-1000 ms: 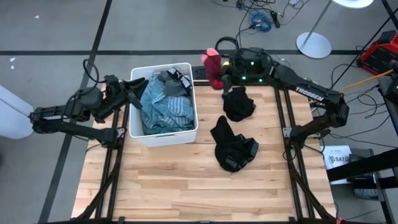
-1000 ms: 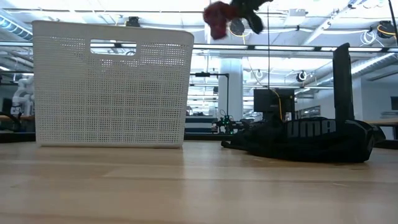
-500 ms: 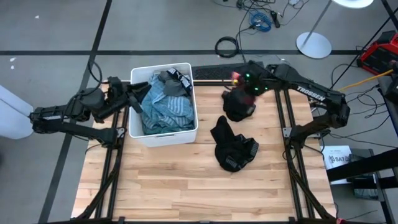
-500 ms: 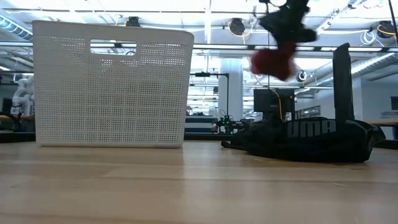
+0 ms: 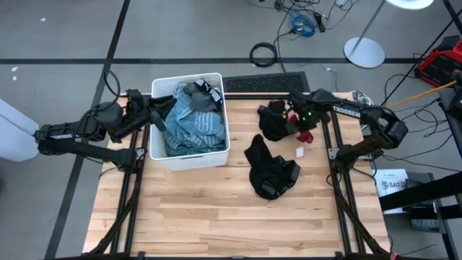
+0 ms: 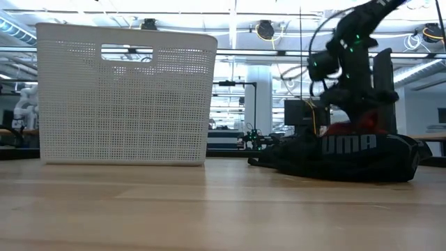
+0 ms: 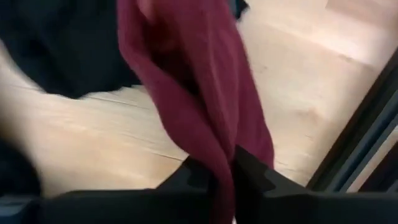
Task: Sort clothes
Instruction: Put the left red sock into the white laundry bin
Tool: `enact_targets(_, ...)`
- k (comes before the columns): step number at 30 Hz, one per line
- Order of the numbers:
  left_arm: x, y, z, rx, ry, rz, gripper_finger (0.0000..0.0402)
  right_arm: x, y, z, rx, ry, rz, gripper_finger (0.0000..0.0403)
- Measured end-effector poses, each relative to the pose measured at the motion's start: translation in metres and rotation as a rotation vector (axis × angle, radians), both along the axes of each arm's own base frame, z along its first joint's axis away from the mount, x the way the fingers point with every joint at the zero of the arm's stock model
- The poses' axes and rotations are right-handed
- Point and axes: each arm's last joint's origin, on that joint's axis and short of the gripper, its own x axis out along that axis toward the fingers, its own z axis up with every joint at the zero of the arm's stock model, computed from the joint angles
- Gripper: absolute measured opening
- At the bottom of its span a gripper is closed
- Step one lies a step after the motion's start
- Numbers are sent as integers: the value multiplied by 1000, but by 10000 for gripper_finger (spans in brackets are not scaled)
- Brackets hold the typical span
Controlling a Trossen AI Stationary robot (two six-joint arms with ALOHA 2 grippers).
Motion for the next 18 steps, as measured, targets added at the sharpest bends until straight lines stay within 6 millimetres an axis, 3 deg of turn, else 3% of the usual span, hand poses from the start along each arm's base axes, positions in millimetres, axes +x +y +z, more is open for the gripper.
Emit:
enact_targets(4,0,0,0,0,1,1,145,-3,1,-12,-8,-1,-8,78)
enact_targets(11,0,1,0,1,3,27,145,-2,-1,-12,-24,-17,-6,172)
enact_targets(18,0,1,0,1,3,29,145,6,8,-12,83,-101,-22,208)
